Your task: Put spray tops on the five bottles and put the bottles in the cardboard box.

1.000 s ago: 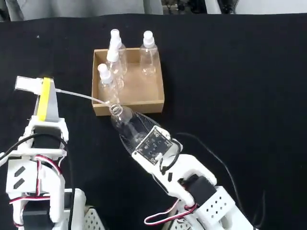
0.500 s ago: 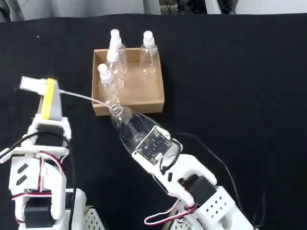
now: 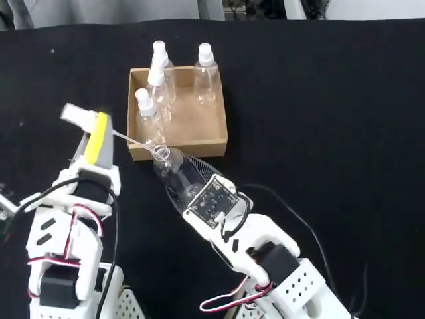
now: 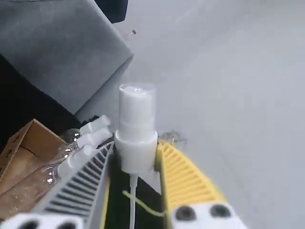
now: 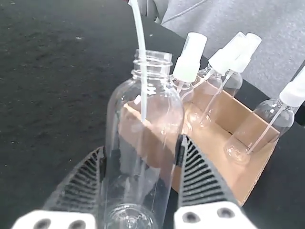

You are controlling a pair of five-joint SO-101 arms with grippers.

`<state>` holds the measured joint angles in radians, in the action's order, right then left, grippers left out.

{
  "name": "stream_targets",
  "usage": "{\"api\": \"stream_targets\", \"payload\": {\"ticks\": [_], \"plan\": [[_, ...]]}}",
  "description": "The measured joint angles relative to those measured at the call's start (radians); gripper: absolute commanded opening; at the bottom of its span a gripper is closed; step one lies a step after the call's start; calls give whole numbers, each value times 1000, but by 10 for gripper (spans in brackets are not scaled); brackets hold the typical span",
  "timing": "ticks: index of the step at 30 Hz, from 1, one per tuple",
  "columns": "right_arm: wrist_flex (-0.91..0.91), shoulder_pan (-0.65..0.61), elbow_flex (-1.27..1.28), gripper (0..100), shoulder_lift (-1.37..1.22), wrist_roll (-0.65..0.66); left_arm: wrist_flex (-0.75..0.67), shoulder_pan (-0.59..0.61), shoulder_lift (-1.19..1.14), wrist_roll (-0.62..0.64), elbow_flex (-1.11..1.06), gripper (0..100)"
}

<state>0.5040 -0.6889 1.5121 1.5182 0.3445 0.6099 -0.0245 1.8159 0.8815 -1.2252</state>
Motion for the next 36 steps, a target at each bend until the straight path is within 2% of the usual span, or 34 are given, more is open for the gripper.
{"api": "stream_targets", "payload": {"ticks": [11,23,30,32,36], "plan": [[0,-3,0,21,0,0,0,-137,3,-110,-35,28],[0,-3,0,21,0,2,0,-166,2,-149,-37,30],[0,-3,0,21,0,2,0,-245,0,-245,-69,32],[0,-3,0,21,0,0,0,-258,0,-255,-71,73],[0,-3,0,21,0,2,20,-264,0,-256,-71,218]]}}
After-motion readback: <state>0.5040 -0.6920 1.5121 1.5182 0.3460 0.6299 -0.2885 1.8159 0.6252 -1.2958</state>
